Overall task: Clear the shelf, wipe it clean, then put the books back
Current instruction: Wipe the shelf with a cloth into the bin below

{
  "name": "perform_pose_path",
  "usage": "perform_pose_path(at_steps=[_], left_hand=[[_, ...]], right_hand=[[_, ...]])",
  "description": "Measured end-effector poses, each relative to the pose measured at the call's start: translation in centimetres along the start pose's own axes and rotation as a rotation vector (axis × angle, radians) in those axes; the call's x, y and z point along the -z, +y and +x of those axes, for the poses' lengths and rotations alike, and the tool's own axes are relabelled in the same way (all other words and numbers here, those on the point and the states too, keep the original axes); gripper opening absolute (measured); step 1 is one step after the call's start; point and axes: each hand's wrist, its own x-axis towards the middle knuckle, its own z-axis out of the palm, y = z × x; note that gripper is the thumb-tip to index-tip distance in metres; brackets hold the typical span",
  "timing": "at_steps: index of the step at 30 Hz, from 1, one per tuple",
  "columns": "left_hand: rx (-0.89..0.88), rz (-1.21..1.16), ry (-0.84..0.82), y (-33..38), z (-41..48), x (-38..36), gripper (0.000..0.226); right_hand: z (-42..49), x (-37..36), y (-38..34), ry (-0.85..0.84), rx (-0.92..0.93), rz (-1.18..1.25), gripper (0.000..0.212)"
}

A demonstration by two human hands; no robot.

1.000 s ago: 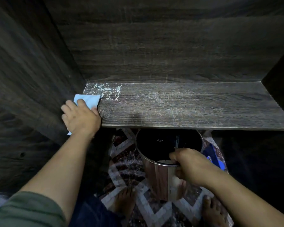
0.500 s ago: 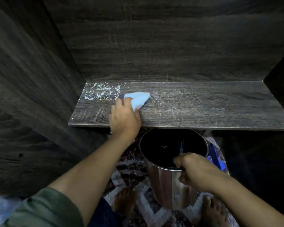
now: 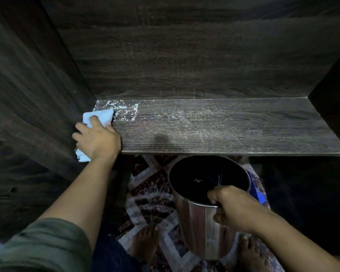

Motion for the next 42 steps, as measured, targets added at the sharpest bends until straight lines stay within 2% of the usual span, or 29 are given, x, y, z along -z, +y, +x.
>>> perform_pose_path(at_steps=[5,10,12,15,17,19,21,23,26,28,31,35,38,42], left_hand=[[-0.092,-0.144,-0.005,3.1,-4.0,0.0,0.043],[-0.286,-0.393,-0.076,6.6,-8.3,0.1,0.037],[-0.276,-0.441,-0.040,7.0,-7.5,0.8,0.037],[-0.194,-0.314,0.122,5.5,-3.6,2.3,0.037],[-0.063,-0.181,0.172,3.3,-0.7,2.8,0.038],[0.010,-0.047,0.139,1.0,0.9,2.6,0.044],[-0.058,0.030,0.077,-0.2,1.1,1.7,0.050],[-0.088,-0.023,0.010,-0.1,0.7,0.7,0.050],[-0.027,-0.081,-0.048,1.1,-0.2,0.2,0.052],[-0.083,-0.074,-0.077,2.3,-1.6,-0.1,0.053],[-0.279,-0.096,-0.130,4.5,-5.1,-0.8,0.052],[-0.477,-0.222,-0.135,6.2,-8.8,-1.0,0.044],[-0.380,-0.271,-0.133,6.6,-8.0,-0.1,0.047],[-0.187,-0.301,0.003,4.6,-3.4,1.3,0.045]], right_hand=[[0.3,-0.4,0.2,-0.008,0.028,0.029,0.037],[0.9,-0.7,-0.1,-0.002,0.038,0.019,0.035],[0.8,-0.6,-0.2,-0.002,0.040,0.013,0.036],[0.5,-0.5,0.0,0.003,0.028,0.008,0.039],[0.3,-0.5,0.3,0.000,0.017,-0.002,0.039],[0.2,-0.4,0.5,-0.002,0.006,0.004,0.040],[0.2,-0.4,0.6,-0.004,0.006,0.002,0.039],[0.3,-0.4,0.5,-0.008,0.010,0.006,0.035],[0.2,-0.4,0.5,-0.005,0.019,0.018,0.027],[0.2,-0.5,0.5,-0.001,0.027,0.021,0.026],[0.4,-0.5,0.4,0.004,0.035,0.036,0.026],[0.4,-0.2,0.1,-0.002,0.025,0.033,0.028],[0.3,0.0,0.1,0.007,0.009,0.021,0.027],[0.1,0.0,0.5,0.010,-0.002,0.031,0.028]])
